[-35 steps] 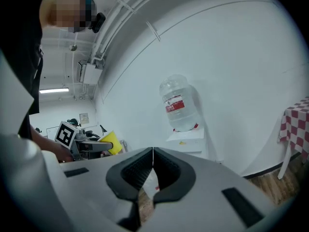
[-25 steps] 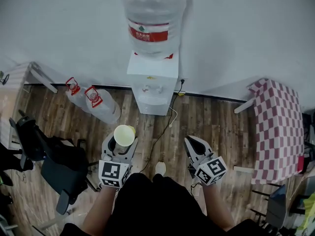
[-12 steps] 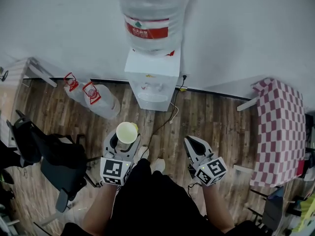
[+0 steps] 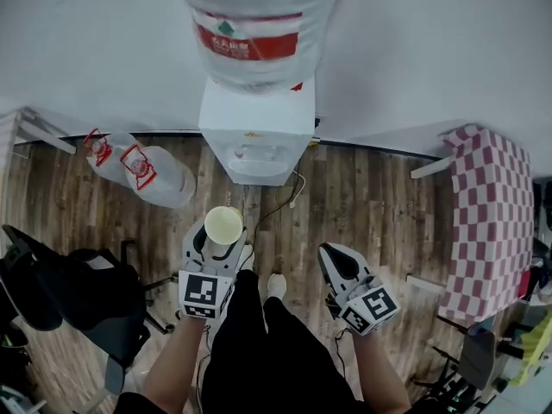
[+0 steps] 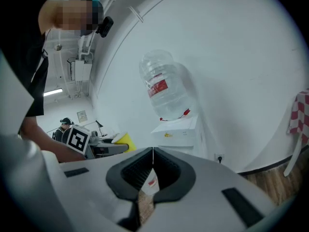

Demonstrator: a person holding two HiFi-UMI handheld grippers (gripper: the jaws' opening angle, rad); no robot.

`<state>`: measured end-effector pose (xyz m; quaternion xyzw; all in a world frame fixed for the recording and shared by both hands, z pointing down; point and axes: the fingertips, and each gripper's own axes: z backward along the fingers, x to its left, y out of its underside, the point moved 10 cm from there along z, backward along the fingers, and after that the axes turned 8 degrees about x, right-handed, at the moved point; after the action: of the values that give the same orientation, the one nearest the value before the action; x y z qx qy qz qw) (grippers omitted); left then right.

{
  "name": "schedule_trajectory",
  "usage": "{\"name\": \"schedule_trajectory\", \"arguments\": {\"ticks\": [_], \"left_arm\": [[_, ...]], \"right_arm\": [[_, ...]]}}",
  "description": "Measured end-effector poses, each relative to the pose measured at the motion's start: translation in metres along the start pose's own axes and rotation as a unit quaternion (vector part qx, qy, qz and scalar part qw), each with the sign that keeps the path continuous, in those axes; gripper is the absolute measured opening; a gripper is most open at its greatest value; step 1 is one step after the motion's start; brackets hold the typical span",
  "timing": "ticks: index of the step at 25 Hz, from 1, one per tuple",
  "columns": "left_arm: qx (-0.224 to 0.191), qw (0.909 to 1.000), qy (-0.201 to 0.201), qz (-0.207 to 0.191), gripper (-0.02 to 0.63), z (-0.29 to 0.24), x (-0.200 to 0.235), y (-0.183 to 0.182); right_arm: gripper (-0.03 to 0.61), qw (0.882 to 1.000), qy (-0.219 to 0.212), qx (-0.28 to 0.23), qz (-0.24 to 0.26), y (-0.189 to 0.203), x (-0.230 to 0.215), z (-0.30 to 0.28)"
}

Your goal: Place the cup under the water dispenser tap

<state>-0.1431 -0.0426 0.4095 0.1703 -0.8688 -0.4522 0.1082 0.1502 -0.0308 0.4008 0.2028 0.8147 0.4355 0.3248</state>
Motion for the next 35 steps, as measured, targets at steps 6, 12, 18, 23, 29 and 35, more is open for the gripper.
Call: {"name": "schedule_trajectory", "arguments": {"ticks": [6, 12, 18, 23, 29, 35], "left_arm": [[0.006, 0.9994, 0.028, -0.020, 0.291, -0.070, 0.018, 0.019], [0.015, 0.9987, 0.048, -0.010, 0.291, -0.121, 0.023, 0.045], [0.027, 0.9976, 0.059, -0.022, 0.291, -0.165, 0.030, 0.070], [0.034, 0.9969, 0.062, -0.034, 0.291, -0.203, 0.034, 0.091], [0.033, 0.9961, 0.073, -0.037, 0.291, -0.245, 0.030, 0.114], [0.044, 0.9936, 0.080, -0.066, 0.291, -0.290, 0.024, 0.134]], "right_arm": [[0.021, 1.000, 0.006, -0.013, -0.009, 0.002, -0.014, -0.050], [0.021, 1.000, 0.024, -0.010, -0.014, 0.023, -0.035, -0.083], [0.021, 0.999, 0.032, 0.003, -0.024, 0.051, -0.052, -0.105], [0.021, 0.999, 0.039, 0.007, -0.029, 0.073, -0.062, -0.118], [0.021, 0.999, 0.041, 0.009, -0.024, 0.096, -0.082, -0.137], [0.021, 0.999, 0.047, 0.006, -0.026, 0.115, -0.103, -0.145]]}}
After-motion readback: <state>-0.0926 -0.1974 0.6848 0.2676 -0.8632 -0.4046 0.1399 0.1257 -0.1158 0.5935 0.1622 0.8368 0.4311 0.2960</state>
